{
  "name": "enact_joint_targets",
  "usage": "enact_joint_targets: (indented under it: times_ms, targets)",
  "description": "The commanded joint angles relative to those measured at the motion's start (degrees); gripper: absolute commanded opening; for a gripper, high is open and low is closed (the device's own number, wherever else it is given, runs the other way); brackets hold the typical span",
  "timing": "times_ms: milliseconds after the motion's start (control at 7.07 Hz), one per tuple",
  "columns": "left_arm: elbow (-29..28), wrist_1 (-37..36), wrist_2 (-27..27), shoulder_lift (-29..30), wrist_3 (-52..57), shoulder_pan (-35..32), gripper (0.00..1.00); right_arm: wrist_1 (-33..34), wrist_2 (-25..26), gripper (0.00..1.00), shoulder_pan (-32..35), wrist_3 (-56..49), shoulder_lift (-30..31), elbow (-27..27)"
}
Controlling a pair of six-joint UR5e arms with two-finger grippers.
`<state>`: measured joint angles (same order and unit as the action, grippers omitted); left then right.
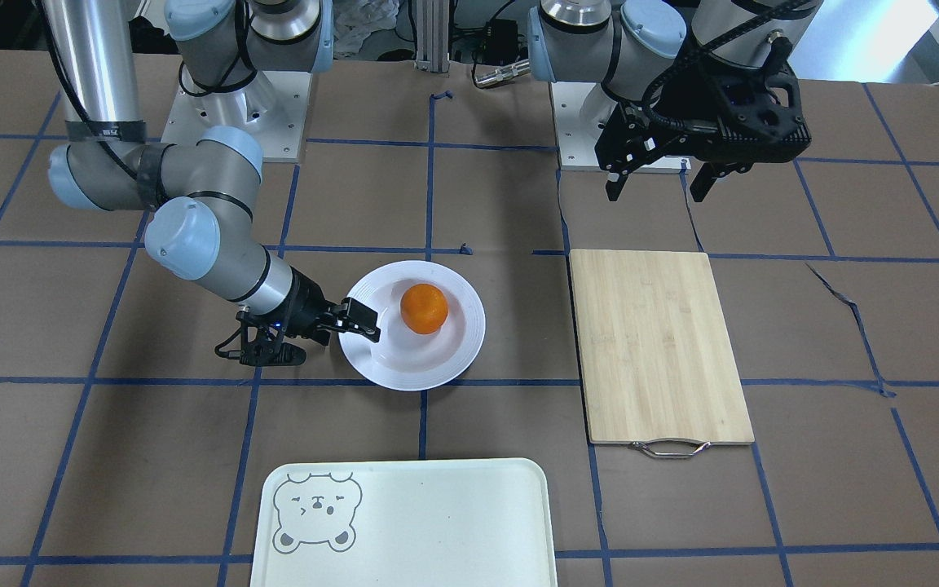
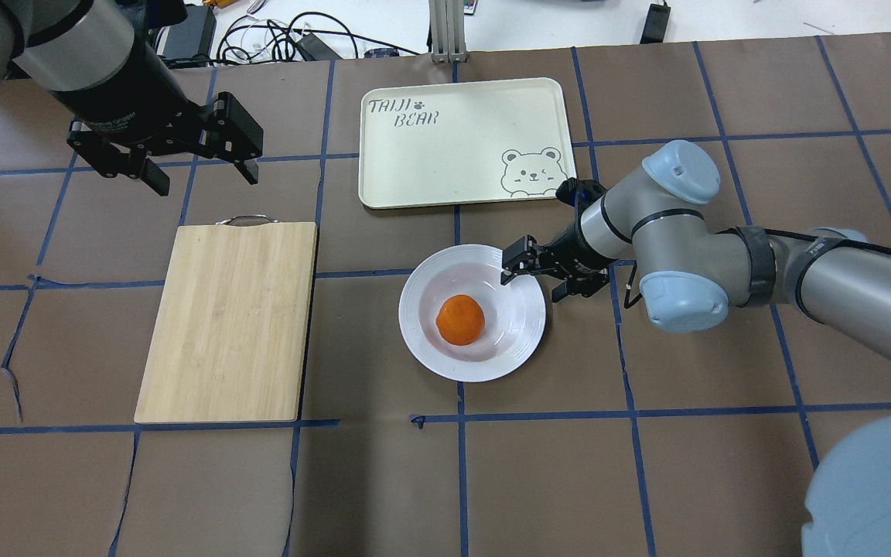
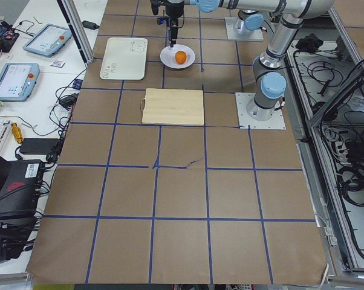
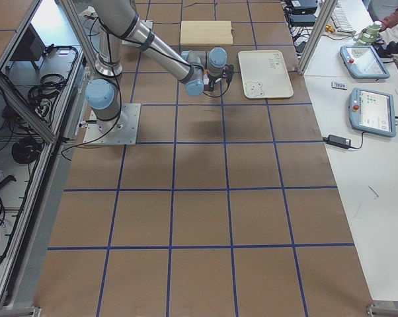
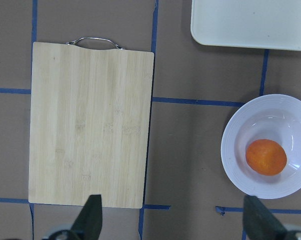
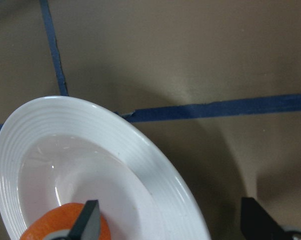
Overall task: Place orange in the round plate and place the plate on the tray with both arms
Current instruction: 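Lower the right gripper to the plate rim nearest it and grip the rim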
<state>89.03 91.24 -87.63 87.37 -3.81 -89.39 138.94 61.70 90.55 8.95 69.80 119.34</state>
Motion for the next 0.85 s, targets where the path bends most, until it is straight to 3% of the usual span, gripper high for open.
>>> enact_joint_targets:
  times_ms: [0, 142, 283, 425, 566, 708]
  targets:
    - [0.01, -0.01, 0.00, -0.01, 0.03, 0.00, 1.00, 2.65, -0.35, 1.00, 1.11, 1.59, -0.01, 2.12]
    - [0.01, 0.16, -0.08, -0.09, 0.03, 0.00, 1.00, 2.39, -0.44, 0.91, 1.99, 1.77, -0.10, 2.38]
    - [0.01, 0.17, -0.08, -0.18, 0.03, 0.00, 1.00, 3.26, -0.44, 0.90, 2.52, 2.21, -0.01, 3.08]
    - [0.01, 0.17, -0.08, -0.18, 0.03, 0.00, 1.00, 3.18, -0.44, 0.75, 2.52, 2.38, -0.01, 3.44]
    - [0.09, 0.17, 0.00, -0.18, 0.03, 0.00, 1.00, 2.66, -0.27, 0.34, 2.44, 2.21, -0.01, 3.35]
    - [0.09, 0.17, 0.00, -0.18, 0.03, 0.00, 1.00, 2.48, -0.44, 0.00, 2.52, 2.38, -0.10, 3.53]
